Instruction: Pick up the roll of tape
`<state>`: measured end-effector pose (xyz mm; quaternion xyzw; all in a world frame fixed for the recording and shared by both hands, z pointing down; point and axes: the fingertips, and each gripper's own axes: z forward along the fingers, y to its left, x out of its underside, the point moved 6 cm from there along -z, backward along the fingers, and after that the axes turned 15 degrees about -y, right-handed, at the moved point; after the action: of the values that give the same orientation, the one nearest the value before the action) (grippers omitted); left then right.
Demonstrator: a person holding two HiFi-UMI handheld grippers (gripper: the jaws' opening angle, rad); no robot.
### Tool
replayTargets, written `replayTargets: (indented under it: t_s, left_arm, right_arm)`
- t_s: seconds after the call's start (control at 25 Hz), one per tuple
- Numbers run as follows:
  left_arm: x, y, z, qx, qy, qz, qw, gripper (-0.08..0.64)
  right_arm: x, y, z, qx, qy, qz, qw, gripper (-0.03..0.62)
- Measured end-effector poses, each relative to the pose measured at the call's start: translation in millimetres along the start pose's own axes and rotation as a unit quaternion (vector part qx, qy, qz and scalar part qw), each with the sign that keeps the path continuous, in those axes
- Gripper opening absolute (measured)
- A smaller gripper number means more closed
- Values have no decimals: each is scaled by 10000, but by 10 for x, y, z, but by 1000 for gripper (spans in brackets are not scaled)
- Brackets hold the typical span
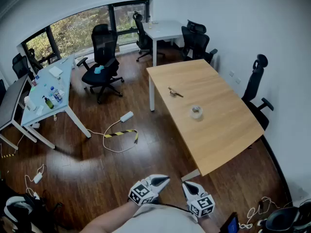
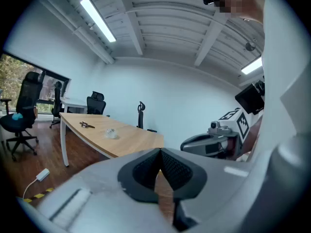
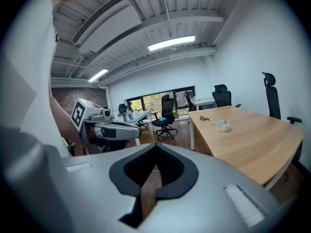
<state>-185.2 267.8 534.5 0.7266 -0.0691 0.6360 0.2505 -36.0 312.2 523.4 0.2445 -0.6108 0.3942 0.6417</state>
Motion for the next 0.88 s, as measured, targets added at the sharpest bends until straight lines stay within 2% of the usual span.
replayTargets:
  t_s: [0.16, 0.4, 0.6, 0.88]
  left_arm:
    - [-105, 330, -208, -81, -28, -60, 9999, 5]
    - [-131, 736, -501, -501, -160, -263, 9983, 5]
    - [-115, 919, -450, -615, -207, -340, 9973, 6]
    - [-195, 1358, -382, -1009, -113, -396, 9940, 5]
  right_arm:
    - [-5, 130, 335, 1, 89, 27, 10000, 6]
    - [23, 131, 774, -50, 228, -6, 9997, 6]
    - [41, 14, 1044, -131, 365, 42, 9992, 6]
    - [-2, -267, 1681, -525, 567, 99, 9970, 6]
